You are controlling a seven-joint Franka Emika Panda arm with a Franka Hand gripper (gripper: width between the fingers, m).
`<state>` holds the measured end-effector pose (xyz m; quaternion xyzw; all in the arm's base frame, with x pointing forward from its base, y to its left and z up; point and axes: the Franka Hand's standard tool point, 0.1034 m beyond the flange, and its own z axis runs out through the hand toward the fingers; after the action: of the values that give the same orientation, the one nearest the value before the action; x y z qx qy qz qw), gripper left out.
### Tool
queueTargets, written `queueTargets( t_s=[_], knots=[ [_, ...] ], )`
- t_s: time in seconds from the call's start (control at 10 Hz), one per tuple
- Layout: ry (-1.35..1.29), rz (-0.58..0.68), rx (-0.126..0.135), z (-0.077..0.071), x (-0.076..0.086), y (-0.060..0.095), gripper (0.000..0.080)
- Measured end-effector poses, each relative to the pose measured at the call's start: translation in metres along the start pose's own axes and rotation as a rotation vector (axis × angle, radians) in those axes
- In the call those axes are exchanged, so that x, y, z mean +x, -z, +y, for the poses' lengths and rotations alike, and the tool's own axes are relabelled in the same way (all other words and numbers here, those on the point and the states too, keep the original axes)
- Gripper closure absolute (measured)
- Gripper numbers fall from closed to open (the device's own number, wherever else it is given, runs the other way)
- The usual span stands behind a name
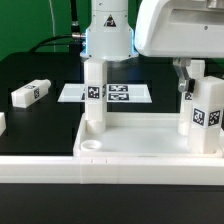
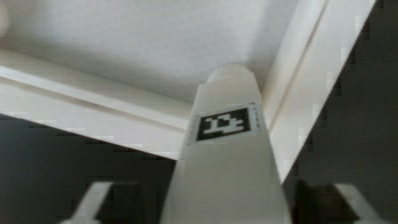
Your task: Assemble desk
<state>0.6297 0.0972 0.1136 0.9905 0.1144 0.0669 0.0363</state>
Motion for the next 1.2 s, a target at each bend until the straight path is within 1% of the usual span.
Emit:
queueTargets(
  t_s=[0.1, 0.2, 0.5, 0.7, 1.0, 1.1, 1.2],
  knots=[
    [-0.003, 0.0, 0.001, -0.0003, 0.0001, 0.0001, 0.0422],
    [-0.03, 0.0, 0.001, 0.0, 0.0, 0.0, 0.0505],
    [-0.185, 0.0, 0.001, 0.0, -0.0001, -0.0002, 0.0505],
    [-0.344, -0.001, 0.002, 0.0, -0.0003, -0.0005, 0.0505],
    [-0.626, -0.003, 0.008, -0.0009, -0.0007, -0.0009, 0.0505],
    [-0.753, -0.006, 0.015, -0.0026, -0.0009, -0.001, 0.0505],
    [-0.833, -0.008, 0.016, -0.004, -0.001, -0.0011, 0.0505]
  ],
)
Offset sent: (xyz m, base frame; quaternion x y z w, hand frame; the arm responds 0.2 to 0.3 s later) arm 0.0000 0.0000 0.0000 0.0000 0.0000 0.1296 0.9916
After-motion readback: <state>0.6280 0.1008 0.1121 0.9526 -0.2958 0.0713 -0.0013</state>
